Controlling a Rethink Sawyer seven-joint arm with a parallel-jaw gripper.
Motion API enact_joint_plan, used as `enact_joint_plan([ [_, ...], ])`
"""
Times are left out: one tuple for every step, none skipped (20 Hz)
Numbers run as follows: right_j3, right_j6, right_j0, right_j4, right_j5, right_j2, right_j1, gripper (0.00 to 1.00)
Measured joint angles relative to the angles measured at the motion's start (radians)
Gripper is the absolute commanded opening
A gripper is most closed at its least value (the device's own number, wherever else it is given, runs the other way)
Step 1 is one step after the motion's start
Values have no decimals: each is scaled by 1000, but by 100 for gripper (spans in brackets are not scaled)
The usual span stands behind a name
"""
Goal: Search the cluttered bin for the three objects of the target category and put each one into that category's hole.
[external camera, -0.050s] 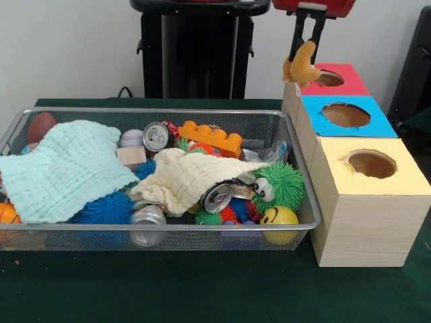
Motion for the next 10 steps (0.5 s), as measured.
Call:
enact_joint_plan([
  [0,0,5,3,0,-5,0,0],
  [0,0,17,9,0,-16,0,0],
  [0,0,29,14,0,-27,0,0],
  [1,0,35,17,0,-33,0,0],
  [1,1,42,19,0,-39,0,0],
  [2,3,54,25,0,-50,0,0],
  [3,4,59,28,0,-55,0,0],
  [5,6,69,34,0,-63,0,0],
  [6,7,75,38,0,-69,1,0],
  [7,8,80,40,0,-72,1,0],
])
